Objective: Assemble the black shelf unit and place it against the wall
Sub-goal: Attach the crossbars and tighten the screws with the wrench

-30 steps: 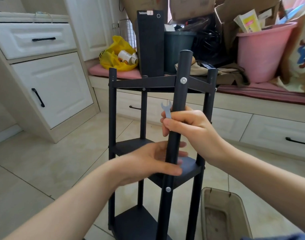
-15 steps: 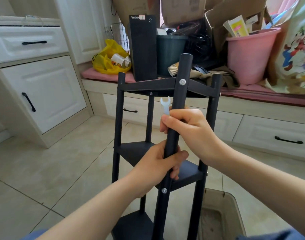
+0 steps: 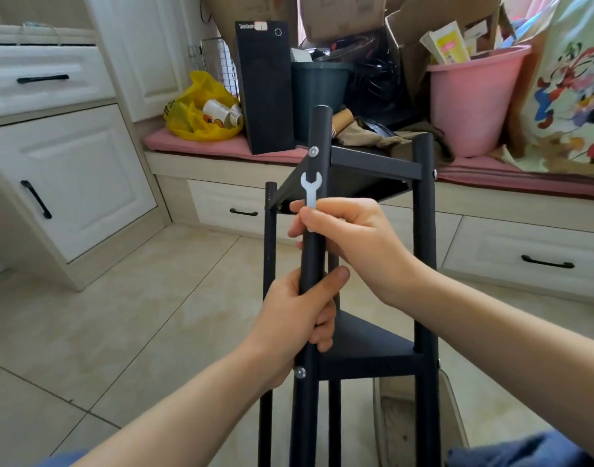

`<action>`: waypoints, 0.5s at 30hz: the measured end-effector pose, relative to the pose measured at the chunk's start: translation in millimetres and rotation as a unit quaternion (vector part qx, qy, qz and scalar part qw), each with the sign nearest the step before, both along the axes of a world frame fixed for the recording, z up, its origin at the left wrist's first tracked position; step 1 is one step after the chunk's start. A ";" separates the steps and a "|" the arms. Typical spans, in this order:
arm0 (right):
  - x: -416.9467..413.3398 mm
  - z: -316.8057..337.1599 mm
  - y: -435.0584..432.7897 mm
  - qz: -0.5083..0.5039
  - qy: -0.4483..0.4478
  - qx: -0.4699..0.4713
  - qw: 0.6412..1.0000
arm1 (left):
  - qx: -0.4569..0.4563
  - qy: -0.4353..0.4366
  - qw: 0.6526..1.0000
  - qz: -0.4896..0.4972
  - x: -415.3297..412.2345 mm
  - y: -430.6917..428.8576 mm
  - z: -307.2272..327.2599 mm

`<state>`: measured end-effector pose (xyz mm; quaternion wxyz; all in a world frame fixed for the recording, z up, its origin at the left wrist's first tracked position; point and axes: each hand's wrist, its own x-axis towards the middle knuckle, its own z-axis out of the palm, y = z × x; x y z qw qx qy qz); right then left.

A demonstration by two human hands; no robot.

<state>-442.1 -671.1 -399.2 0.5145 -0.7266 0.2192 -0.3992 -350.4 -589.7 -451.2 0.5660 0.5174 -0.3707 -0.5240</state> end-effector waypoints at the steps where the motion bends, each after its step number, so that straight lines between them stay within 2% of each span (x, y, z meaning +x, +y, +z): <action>1: -2.0 -0.1 -1.4 0.002 0.015 -0.002 1.000 | 0.004 -0.004 1.000 0.010 0.0 -0.3 -0.7; 4: -10.0 0.5 -7.3 0.001 0.028 -0.001 1.000 | 0.012 -0.017 0.999 0.026 0.4 0.3 -2.1; 8: -19.0 -4.8 -18.6 -0.097 0.016 -0.025 0.995 | 0.012 -0.022 0.999 0.035 1.1 1.2 -3.5; 11: -22.1 -13.2 -26.3 -0.153 0.072 -0.029 0.985 | 0.007 -0.023 0.999 0.041 0.7 1.0 -3.2; 15: -21.4 -13.2 -27.6 -0.153 0.136 0.014 0.979 | 0.003 -0.016 0.999 0.038 1.7 2.9 -3.4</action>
